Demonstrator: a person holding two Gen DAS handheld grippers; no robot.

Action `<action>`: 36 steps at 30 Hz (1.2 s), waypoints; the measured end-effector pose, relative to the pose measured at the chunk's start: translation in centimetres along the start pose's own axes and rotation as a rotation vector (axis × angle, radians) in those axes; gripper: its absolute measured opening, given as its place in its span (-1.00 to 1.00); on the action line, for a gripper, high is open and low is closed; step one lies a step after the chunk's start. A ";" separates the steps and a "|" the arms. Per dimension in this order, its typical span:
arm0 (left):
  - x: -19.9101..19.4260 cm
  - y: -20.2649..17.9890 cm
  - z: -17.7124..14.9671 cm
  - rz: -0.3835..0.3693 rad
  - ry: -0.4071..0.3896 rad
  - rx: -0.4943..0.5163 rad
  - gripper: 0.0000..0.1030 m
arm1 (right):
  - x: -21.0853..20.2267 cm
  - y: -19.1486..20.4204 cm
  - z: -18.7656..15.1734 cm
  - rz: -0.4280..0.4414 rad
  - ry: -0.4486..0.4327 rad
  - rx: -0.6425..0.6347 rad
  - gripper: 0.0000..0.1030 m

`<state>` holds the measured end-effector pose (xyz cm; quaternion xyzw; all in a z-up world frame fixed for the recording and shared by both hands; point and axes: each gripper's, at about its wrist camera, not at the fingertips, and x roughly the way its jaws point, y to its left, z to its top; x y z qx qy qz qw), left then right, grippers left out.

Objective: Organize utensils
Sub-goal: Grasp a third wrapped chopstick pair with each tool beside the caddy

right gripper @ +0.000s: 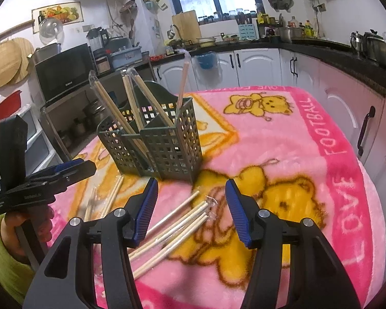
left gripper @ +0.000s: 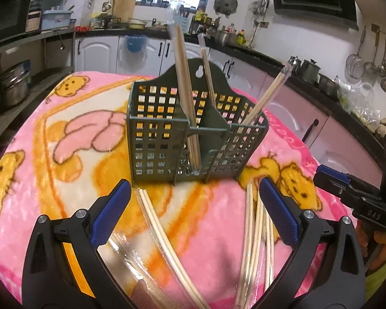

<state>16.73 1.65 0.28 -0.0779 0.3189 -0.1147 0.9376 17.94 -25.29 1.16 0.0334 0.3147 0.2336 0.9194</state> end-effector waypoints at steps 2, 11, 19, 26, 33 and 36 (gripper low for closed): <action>0.5 0.1 -0.2 0.004 0.012 0.003 0.78 | 0.4 0.0 -0.1 0.002 0.008 0.000 0.01; 2.5 1.1 -0.7 0.025 0.069 -0.021 0.78 | 2.6 -0.2 -0.3 0.006 0.072 0.001 0.02; 3.6 2.6 -0.7 0.042 0.095 -0.063 0.78 | 3.8 -0.2 -0.4 0.009 0.112 -0.007 0.01; 5.3 4.4 -0.7 0.036 0.150 -0.124 0.42 | 5.1 -0.2 -0.1 -0.001 0.157 -0.022 0.01; 7.1 5.9 -0.7 0.017 0.223 -0.194 0.19 | 7.1 -1.5 0.2 -0.013 0.228 -0.013 0.01; 7.5 6.4 -0.6 0.013 0.229 -0.215 0.18 | 8.4 -2.2 -0.3 -0.010 0.267 0.003 0.01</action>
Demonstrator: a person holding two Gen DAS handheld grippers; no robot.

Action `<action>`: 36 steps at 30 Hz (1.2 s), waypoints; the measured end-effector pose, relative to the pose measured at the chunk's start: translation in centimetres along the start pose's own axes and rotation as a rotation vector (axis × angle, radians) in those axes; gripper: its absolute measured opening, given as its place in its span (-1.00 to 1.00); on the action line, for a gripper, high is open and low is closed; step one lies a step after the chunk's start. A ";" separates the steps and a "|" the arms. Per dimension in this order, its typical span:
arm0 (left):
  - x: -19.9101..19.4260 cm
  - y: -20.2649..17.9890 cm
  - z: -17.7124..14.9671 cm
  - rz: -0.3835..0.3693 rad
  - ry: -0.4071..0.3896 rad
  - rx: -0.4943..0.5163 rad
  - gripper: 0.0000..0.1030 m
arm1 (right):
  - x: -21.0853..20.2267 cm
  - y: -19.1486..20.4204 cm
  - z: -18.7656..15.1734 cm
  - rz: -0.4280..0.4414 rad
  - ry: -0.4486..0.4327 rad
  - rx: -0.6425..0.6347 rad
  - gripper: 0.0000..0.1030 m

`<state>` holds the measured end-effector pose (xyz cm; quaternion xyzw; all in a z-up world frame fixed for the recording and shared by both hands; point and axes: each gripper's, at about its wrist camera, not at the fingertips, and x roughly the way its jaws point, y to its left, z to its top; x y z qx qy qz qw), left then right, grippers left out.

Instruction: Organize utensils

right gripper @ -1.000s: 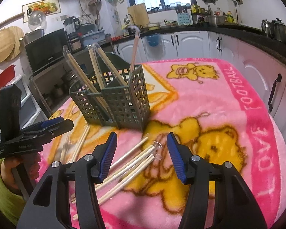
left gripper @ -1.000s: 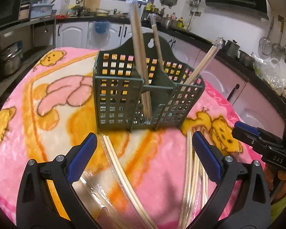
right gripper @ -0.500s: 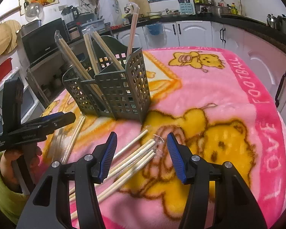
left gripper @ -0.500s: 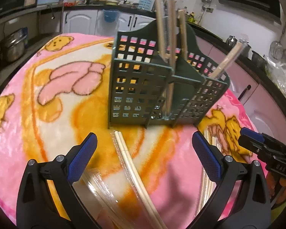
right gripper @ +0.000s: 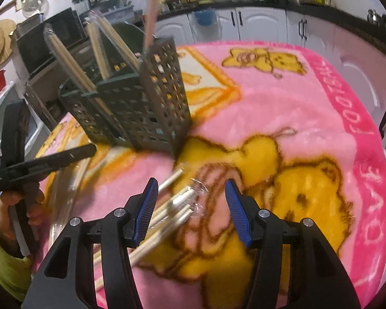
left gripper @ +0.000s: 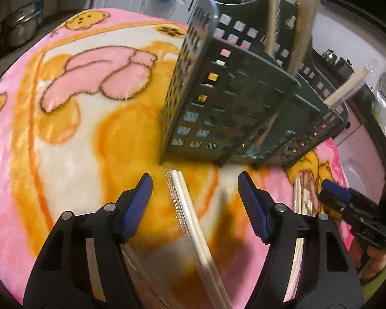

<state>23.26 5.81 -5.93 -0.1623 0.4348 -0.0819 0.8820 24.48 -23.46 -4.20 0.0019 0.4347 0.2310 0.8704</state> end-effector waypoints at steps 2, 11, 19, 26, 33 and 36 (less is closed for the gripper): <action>0.2 0.2 0.0 -0.003 -0.006 -0.001 0.17 | 0.6 -0.2 -0.1 -0.007 0.007 0.000 -0.03; 1.1 0.7 0.6 0.045 -0.010 0.007 -0.16 | 2.3 -0.5 -0.2 0.013 0.020 0.009 -0.22; 1.2 1.3 0.7 0.085 -0.021 0.002 -0.66 | 2.1 0.2 -0.4 -0.004 0.012 -0.025 -0.73; 0.4 2.0 0.7 0.070 -0.027 -0.026 -0.92 | -0.2 0.9 0.0 0.000 -0.072 -0.027 -0.90; -2.8 0.7 0.2 -0.009 -0.090 -0.004 -0.93 | -4.9 2.5 1.2 0.049 -0.209 -0.056 -0.93; -4.9 -0.8 0.3 -0.020 -0.133 0.041 -0.93 | -6.6 3.7 1.5 0.057 -0.247 -0.084 -0.94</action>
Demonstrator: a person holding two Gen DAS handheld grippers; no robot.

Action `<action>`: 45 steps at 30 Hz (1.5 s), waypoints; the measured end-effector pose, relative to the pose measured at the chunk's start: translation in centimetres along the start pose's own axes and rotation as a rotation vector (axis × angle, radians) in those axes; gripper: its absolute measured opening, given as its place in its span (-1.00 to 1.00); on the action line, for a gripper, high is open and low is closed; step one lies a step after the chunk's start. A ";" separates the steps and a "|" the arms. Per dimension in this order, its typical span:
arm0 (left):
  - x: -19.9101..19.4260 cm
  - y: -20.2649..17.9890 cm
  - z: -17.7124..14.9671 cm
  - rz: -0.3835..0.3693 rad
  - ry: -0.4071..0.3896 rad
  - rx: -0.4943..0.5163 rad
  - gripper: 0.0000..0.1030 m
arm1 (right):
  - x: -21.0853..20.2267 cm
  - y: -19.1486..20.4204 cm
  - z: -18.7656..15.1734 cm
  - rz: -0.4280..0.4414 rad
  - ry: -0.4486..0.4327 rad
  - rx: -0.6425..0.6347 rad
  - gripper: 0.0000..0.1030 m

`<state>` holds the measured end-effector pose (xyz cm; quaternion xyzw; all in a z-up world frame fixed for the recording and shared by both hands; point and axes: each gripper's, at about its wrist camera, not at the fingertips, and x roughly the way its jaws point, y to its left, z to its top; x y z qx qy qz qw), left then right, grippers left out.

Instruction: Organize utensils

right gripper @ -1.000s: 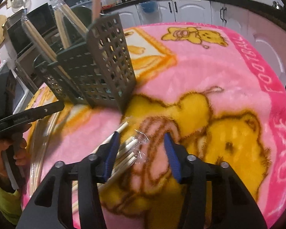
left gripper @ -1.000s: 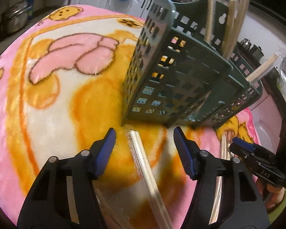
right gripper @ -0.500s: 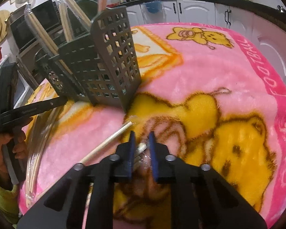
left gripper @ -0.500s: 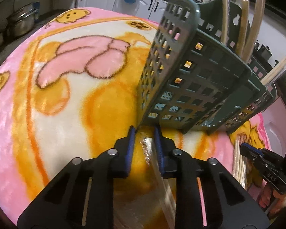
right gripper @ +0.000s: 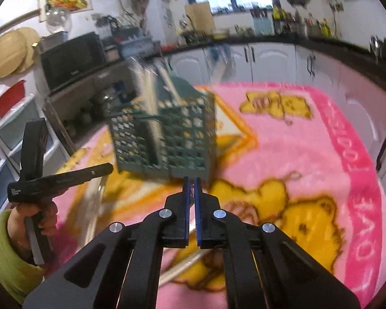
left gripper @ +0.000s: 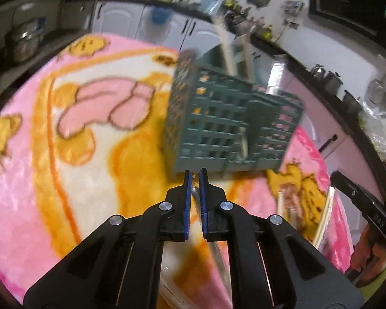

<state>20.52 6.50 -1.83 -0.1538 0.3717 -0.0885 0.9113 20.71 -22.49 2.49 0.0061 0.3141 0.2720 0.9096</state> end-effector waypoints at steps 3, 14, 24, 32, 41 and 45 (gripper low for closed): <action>-1.5 -1.0 0.2 -0.013 -0.028 0.022 -0.94 | -0.9 1.0 0.7 0.007 -0.023 -0.024 -0.94; -3.3 -2.4 1.5 -0.031 -0.079 0.058 -0.94 | -2.3 2.9 2.5 0.022 -0.077 -0.060 -0.95; -5.1 -4.2 3.7 -0.040 -0.142 0.107 -0.94 | -2.4 3.9 4.0 0.026 -0.097 -0.093 -0.95; -6.2 -5.5 5.2 -0.043 -0.179 0.145 -0.94 | -2.8 4.5 6.0 0.025 -0.135 -0.117 -0.95; -7.2 -6.7 6.7 -0.048 -0.216 0.175 -0.94 | -3.3 4.9 8.1 0.031 -0.176 -0.131 -0.95; -7.3 -6.9 7.4 -0.049 -0.227 0.182 -0.94 | -3.2 5.3 9.2 0.038 -0.189 -0.139 -0.96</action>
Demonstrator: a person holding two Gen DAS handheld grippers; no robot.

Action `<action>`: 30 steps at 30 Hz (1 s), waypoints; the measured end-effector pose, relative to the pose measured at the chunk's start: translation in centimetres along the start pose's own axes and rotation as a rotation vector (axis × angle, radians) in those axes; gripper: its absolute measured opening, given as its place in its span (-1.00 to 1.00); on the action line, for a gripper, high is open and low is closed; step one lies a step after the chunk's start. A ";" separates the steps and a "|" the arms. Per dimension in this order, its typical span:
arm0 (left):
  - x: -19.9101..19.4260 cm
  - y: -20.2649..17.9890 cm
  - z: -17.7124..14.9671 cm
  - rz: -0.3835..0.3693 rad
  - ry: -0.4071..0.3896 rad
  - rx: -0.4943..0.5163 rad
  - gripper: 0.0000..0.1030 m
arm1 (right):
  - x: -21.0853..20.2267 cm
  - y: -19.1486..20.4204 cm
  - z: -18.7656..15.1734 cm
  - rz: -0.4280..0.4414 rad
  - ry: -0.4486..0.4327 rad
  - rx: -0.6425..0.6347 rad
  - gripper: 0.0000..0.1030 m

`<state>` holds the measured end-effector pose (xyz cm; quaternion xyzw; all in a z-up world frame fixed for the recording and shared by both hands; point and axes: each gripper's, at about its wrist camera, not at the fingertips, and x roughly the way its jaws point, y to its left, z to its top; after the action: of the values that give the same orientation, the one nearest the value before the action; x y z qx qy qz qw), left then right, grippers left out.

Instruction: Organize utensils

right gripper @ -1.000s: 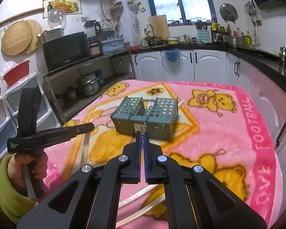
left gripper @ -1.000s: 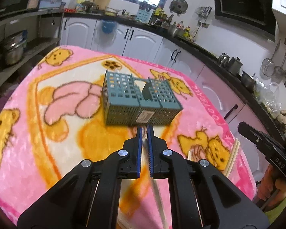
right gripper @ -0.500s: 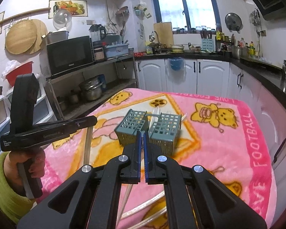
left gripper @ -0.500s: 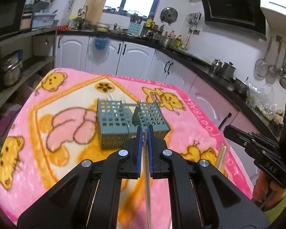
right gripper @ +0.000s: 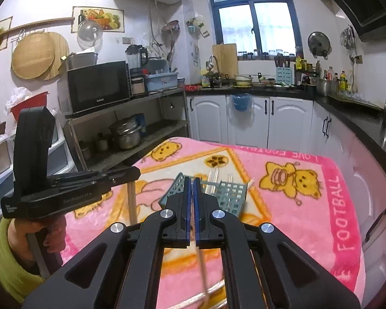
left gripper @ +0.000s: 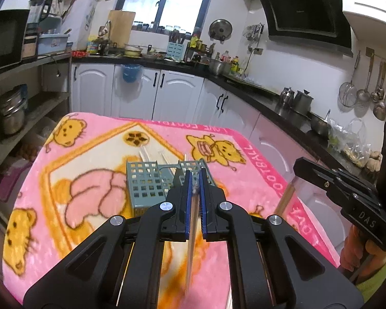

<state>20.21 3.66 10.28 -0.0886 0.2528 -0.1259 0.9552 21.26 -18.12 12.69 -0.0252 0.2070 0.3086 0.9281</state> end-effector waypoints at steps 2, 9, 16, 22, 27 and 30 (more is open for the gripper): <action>0.1 0.0 0.3 0.001 -0.005 0.004 -0.94 | 0.4 -0.1 0.5 0.003 -0.002 0.000 -0.96; 0.8 -0.1 1.6 0.001 -0.027 0.014 -0.94 | 1.9 -0.6 1.8 0.004 -0.009 0.014 -0.96; 1.2 -0.4 3.6 -0.001 -0.055 0.028 -0.94 | 2.6 -1.1 3.6 0.007 -0.040 0.018 -0.96; 1.4 -0.6 5.5 -0.001 -0.084 0.034 -0.94 | 2.8 -1.2 5.5 0.002 -0.076 0.006 -0.96; 1.3 -0.7 6.8 0.001 -0.109 0.044 -0.94 | 2.7 -1.7 6.5 -0.007 -0.106 0.006 -0.96; 1.5 -0.8 7.4 0.002 -0.113 0.048 -0.94 | 2.9 -2.1 6.5 -0.004 -0.105 0.015 -0.96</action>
<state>25.00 3.25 16.10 -0.0724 0.1952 -0.1259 0.9699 26.99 -17.04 17.30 -0.0025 0.1604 0.3062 0.9383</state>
